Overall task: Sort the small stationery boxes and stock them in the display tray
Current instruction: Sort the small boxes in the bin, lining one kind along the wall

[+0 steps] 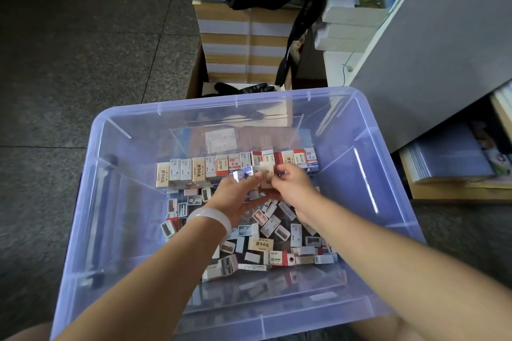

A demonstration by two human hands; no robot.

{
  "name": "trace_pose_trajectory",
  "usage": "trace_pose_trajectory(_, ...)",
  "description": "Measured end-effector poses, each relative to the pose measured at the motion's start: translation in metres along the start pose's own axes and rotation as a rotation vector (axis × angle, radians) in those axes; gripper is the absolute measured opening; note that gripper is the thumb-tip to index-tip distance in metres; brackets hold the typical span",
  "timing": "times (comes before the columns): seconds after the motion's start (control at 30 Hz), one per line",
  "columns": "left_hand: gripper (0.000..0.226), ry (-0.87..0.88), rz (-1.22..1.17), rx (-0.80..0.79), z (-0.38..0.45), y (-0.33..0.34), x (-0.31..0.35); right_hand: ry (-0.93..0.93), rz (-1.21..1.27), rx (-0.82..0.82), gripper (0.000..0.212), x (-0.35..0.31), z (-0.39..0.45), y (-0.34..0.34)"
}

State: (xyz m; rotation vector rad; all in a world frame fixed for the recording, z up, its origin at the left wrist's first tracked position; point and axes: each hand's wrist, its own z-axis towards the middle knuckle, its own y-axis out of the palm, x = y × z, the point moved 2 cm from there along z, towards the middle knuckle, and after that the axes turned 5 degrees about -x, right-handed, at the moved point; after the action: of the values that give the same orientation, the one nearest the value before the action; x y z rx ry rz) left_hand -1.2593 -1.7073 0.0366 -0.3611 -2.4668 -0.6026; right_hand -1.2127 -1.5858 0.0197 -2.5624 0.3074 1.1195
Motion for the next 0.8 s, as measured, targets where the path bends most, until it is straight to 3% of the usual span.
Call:
trace_pose_trajectory(0.07,0.029,-0.006,0.065,0.116,0.004,-0.002,-0.001,0.005,0.114,0.142,0.013,-0.001,0.006,-0.009)
trace_pose_trajectory(0.17,0.022,-0.001,0.122,0.170,0.007,-0.006,0.001,-0.032,0.049,0.273,0.014,-0.006,0.018,-0.023)
trace_pose_trajectory(0.3,0.028,0.019,0.091,0.115,0.011,-0.001,0.007,-0.064,-0.121,0.296,0.009,-0.004,0.027,-0.018)
trace_pose_trajectory(0.5,0.026,0.017,-0.052,0.057,0.014,0.021,0.021,-0.087,-0.245,0.313,0.026,-0.006,0.017,-0.018)
trace_pose_trajectory(0.57,0.019,0.050,0.024,0.086,0.018,0.026,0.022,-0.040,-0.126,0.285,0.022,-0.007,0.005,-0.016)
trace_pose_trajectory(0.7,0.004,0.111,0.070,0.185,0.025,0.033,0.017,-0.019,0.192,0.043,0.009,-0.008,-0.012,-0.005)
trace_pose_trajectory(0.8,0.010,0.107,0.049,0.154,0.025,0.035,0.015,-0.061,0.272,0.058,0.013,-0.011,-0.012,-0.010)
